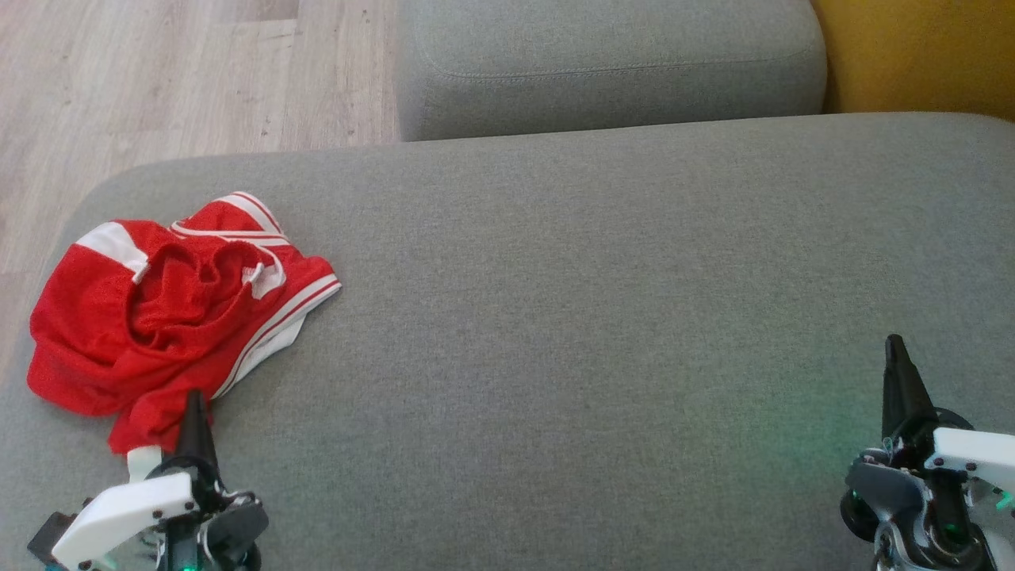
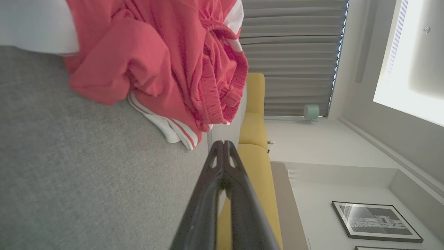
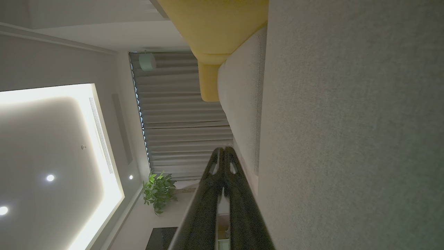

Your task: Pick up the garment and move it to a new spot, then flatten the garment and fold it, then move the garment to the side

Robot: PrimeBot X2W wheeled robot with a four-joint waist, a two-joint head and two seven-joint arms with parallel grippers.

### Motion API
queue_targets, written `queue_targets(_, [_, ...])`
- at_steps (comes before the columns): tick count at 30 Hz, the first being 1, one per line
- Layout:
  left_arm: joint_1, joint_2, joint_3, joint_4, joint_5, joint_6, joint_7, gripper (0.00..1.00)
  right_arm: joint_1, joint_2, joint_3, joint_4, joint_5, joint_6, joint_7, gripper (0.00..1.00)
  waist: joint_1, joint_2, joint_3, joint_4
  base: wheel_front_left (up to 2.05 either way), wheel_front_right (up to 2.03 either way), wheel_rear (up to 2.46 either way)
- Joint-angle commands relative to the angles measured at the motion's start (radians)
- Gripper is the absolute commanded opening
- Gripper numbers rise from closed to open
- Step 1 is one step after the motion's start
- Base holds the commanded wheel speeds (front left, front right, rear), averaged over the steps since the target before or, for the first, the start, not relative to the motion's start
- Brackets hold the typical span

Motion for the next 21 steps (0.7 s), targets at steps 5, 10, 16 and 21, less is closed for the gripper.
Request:
queue_targets(5, [-0.052, 0.005, 0.038, -0.028, 0.010, -0.007, 0.008, 0.00, -0.052, -0.005, 0.020, -0.031, -0.004, 0.015, 0.006, 0.00, 0.0000, 0.0000, 0.000, 0.000, 0.00, 0.00, 0.00])
queue_targets(10, [-0.052, 0.005, 0.038, -0.028, 0.010, -0.007, 0.008, 0.00, -0.052, -0.005, 0.020, -0.031, -0.004, 0.015, 0.006, 0.00, 0.0000, 0.0000, 0.000, 0.000, 0.00, 0.00, 0.00])
queue_targets(16, [-0.052, 0.005, 0.038, -0.028, 0.010, -0.007, 0.008, 0.00, -0.052, -0.005, 0.020, -0.031, -0.004, 0.015, 0.006, 0.00, 0.0000, 0.0000, 0.000, 0.000, 0.00, 0.00, 0.00])
queue_targets(21, [-0.052, 0.005, 0.038, -0.028, 0.010, -0.007, 0.008, 0.00, -0.052, -0.005, 0.020, -0.031, -0.004, 0.015, 0.006, 0.00, 0.0000, 0.0000, 0.000, 0.000, 0.00, 0.00, 0.00])
